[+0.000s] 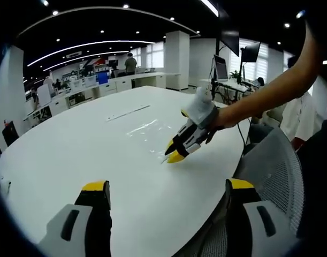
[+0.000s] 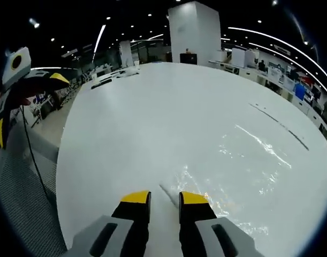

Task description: Open the resealable bag by pulling the two sides of the seal apart until the entire bag opening is separated and visibly accessible.

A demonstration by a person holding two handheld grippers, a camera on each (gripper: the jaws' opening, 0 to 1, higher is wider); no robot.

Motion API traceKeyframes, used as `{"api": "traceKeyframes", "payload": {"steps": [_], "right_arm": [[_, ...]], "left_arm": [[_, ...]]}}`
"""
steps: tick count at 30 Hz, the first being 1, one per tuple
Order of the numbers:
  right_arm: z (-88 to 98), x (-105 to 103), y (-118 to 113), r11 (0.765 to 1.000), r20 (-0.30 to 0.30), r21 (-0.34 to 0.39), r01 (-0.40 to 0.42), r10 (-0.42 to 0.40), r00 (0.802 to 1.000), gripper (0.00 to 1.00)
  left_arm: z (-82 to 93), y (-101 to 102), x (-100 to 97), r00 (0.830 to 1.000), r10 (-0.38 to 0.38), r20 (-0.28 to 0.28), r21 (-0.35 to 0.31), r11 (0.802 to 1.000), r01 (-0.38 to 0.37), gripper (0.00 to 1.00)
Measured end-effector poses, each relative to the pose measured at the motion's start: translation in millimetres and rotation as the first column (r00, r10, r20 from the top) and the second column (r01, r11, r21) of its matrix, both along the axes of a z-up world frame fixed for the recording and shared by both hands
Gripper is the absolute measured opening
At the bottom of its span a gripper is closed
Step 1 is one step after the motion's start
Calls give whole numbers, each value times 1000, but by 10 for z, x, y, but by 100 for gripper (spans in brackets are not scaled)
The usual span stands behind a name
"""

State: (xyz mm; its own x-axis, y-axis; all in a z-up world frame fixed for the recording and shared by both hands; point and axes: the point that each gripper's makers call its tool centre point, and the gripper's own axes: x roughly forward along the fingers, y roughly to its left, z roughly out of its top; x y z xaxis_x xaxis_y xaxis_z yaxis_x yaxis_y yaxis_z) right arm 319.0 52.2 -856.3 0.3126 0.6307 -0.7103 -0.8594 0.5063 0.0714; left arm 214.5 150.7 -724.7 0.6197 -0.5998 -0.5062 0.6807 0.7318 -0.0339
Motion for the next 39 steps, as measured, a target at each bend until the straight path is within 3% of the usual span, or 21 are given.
{"api": "traceKeyframes", "payload": {"steps": [5, 10, 13, 14, 16, 22, 24, 33, 39], "right_arm": [[14, -44, 29, 999, -7, 37, -15, 15, 1000, 21], [1, -36, 5, 998, 58, 38, -45, 42, 997, 17], [-13, -36, 8, 991, 136, -65, -120, 128, 982, 13], [-22, -80, 58, 993, 103, -47, -111, 115, 988, 9], [-22, -115, 80, 989, 124, -59, -137, 144, 982, 3], [-17, -93, 74, 994, 122, -49, -101, 106, 987, 3], [-21, -74, 50, 998, 96, -56, -33, 39, 995, 3], [45, -164, 186, 998, 82, -22, -59, 61, 995, 1], [99, -283, 195, 999, 28, -5, -44, 45, 999, 1]], "left_arm": [[-29, 2, -2, 1000, -3, -9, 3, 1000, 3, 87], [-54, -16, 0, 1000, -9, -14, 6, 1000, 9, 87], [-58, -20, 4, 1000, -10, -16, 9, 1000, 10, 87], [-56, -17, 7, 1000, -10, -14, 10, 1000, 10, 87], [-58, -14, 7, 1000, -9, -16, 9, 1000, 9, 86], [-81, -5, -5, 1000, -10, -23, 15, 1000, 10, 86], [-86, -7, -10, 1000, -12, -25, 18, 1000, 13, 86], [-154, -29, -17, 999, -27, -32, 55, 998, 29, 85], [-207, -93, -20, 998, -58, -35, 81, 995, 60, 81]]}}
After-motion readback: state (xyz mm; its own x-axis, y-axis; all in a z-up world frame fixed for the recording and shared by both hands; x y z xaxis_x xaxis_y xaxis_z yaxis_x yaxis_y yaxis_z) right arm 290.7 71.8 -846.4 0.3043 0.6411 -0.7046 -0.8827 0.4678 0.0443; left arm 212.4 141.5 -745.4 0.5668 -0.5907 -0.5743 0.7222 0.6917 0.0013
